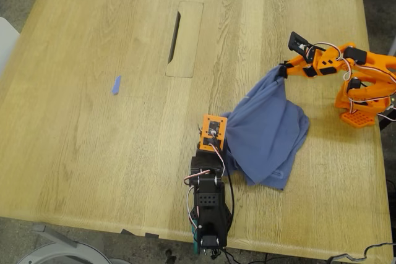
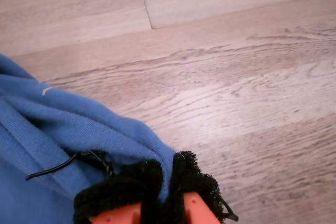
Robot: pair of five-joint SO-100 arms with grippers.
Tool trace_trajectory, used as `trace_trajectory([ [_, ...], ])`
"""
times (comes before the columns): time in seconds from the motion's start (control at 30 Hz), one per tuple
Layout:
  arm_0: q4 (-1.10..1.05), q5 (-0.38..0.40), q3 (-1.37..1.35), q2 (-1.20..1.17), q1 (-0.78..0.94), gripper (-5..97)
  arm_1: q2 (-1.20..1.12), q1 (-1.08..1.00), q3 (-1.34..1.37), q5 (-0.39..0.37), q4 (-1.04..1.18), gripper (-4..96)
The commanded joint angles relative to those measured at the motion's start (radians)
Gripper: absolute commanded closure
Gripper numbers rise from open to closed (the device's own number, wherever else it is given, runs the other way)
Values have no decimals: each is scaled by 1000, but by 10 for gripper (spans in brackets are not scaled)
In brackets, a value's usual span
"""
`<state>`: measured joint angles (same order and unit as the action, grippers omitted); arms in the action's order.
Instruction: Fold a T-shirt
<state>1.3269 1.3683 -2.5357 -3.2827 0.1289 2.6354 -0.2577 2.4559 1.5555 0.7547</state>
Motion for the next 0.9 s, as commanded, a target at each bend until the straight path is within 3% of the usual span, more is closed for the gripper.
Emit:
trace_trajectory([
  [0.0, -48, -17, 0, 52, 170, 920, 3, -112, 61, 2, -92, 914],
  [0.37, -502, -6, -114, 365, 324, 920, -218, -199, 201, 5, -497, 914],
  [0.57, -778, -5, -104, 637, 359, 920, -500, -238, 100, 5, -698, 914],
  [0.87, -1081, -2, 29, 1019, 446, 920, -851, -304, -138, 6, -828, 914],
])
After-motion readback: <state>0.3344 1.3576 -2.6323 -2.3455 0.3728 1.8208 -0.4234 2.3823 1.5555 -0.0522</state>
